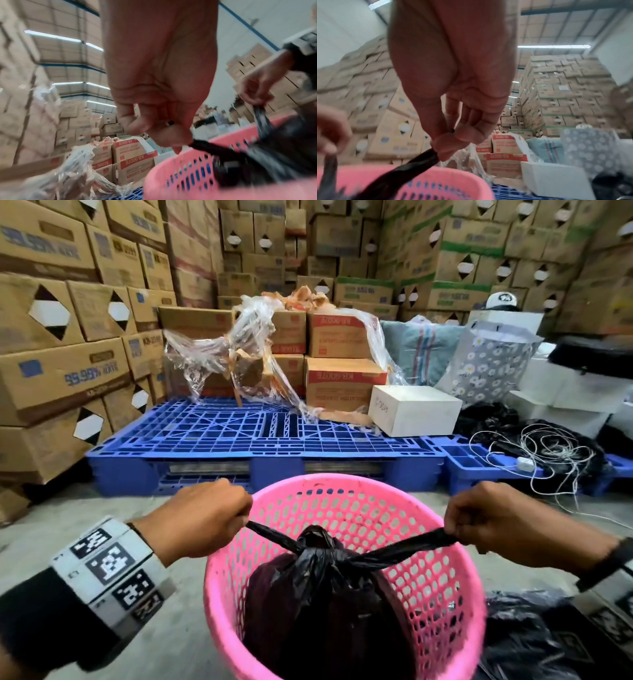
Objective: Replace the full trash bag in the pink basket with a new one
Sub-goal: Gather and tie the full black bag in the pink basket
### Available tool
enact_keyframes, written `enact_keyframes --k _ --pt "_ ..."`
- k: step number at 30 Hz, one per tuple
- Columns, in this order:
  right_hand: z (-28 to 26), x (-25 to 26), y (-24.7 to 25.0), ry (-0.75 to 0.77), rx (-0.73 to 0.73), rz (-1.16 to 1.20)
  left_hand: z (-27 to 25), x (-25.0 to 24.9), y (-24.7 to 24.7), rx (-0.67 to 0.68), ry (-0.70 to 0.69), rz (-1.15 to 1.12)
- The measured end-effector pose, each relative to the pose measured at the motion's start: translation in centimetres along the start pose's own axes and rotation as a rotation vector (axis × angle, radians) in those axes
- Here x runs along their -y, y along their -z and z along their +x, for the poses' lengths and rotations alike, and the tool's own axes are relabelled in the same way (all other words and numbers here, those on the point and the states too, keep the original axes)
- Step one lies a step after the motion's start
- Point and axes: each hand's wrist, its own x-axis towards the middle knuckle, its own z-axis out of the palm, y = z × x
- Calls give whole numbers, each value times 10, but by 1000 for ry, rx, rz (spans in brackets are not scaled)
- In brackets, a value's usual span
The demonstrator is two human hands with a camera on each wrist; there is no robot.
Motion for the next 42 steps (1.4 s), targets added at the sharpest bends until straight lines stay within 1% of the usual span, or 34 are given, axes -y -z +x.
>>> enact_keyframes --k 1,4,5,6,8,10,12,14,15,16,18,19,21,23,24,25,27,31,33,35,36,39,42 --pt "1 9 5 38 -1 90 0 1 6 30 25 -174" --pt "4 50 13 251 57 332 2 -11 18 58 54 -873" --pt "5 64 12 324 72 372 2 -18 23 69 45 -1058" --pt "8 77 9 383 78 395 1 -26 26 93 22 -1196" --pt "15 98 3 454 62 427 -1 -45 28 166 -60 -1378" --pt "23 111 -1 485 46 481 -2 -57 25 243 -110 -1489" --pt "29 113 -3 486 30 554 -1 -60 22 286 -106 -1582" --pt "32 109 -6 456 -5 605 -2 -57 20 289 -78 -1647" --pt "34 106 -8 434 -20 628 -3 -56 20 279 -86 -1634" --pt "36 102 -11 407 -28 660 -3 -56 18 255 -108 -1574" --pt "37 98 -16 345 -30 691 -4 -57 14 174 -154 -1430" --pt "37 95 -18 323 -17 673 -4 -58 12 139 -164 -1396" --pt "35 92 -18 328 85 610 -4 -58 11 105 -170 -1389" --pt "30 91 -18 389 235 545 -4 -55 11 102 -185 -1388" --pt "28 91 -19 418 260 478 -4 -53 11 111 -191 -1379" --pt "26 91 -21 443 242 394 -4 -51 11 122 -192 -1368" --pt "26 90 -28 470 138 276 -5 -50 12 148 -172 -1346" --pt "25 91 -34 529 -105 64 -5 -50 11 236 -55 -1349" --pt "24 92 -32 592 -148 26 -5 -50 14 241 -55 -1327" --pt "23 92 -31 632 -116 51 -6 -51 17 172 -87 -1271" --pt "24 92 -31 623 -103 81 -7 -52 17 117 -106 -1229" --pt "24 88 -30 546 -59 188 -9 -59 15 -45 -173 -1049" --pt "25 86 -30 513 1 204 -12 -61 8 -229 -230 -809"
